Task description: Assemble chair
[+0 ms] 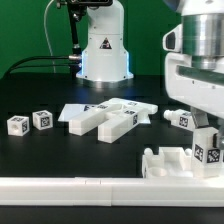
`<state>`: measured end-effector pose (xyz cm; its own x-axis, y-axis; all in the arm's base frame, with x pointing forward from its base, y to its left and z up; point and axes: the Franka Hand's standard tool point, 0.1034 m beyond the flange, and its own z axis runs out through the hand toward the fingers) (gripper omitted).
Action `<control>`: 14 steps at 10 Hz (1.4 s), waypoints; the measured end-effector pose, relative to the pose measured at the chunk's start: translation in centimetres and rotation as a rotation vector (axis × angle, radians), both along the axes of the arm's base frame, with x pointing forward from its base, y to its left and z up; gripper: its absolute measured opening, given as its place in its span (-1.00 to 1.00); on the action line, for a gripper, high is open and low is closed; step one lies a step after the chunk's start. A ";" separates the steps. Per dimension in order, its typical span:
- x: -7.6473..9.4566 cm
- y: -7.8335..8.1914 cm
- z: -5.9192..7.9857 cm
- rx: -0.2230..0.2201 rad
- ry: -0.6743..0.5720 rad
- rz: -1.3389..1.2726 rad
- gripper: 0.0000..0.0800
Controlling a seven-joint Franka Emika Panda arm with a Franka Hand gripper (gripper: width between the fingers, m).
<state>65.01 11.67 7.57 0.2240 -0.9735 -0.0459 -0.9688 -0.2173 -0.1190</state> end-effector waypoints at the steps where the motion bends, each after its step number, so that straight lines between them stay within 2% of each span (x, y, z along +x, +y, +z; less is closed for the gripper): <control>1: -0.1 0.2 0.0 -0.001 0.000 0.005 -0.28; 4: 0.0 0.2 -0.1 -0.014 -0.014 0.113 -0.28; 5: 0.0 0.3 -0.1 -0.029 -0.034 0.231 0.22; 6: 0.1 0.0 0.0 -0.058 -0.065 0.452 0.22; 7: 0.0 -0.5 -0.1 -0.080 -0.077 0.633 0.49; 8: -0.2 -0.4 -0.3 -0.089 -0.078 0.746 0.58; 10: -0.1 -0.5 -0.2 -0.105 -0.086 0.848 0.62; 11: 0.0 -0.4 -0.1 -0.124 -0.091 0.971 0.62; 12: 0.4 0.2 0.8 -0.162 -0.098 1.189 0.62; 13: 0.4 0.4 0.7 -0.155 -0.069 1.429 0.62; 14: 0.4 0.5 0.4 -0.145 -0.057 1.442 0.62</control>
Offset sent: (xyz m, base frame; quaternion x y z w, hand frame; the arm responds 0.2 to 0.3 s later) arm 0.0000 0.0000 0.0000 0.0000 0.0000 0.0000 1.0000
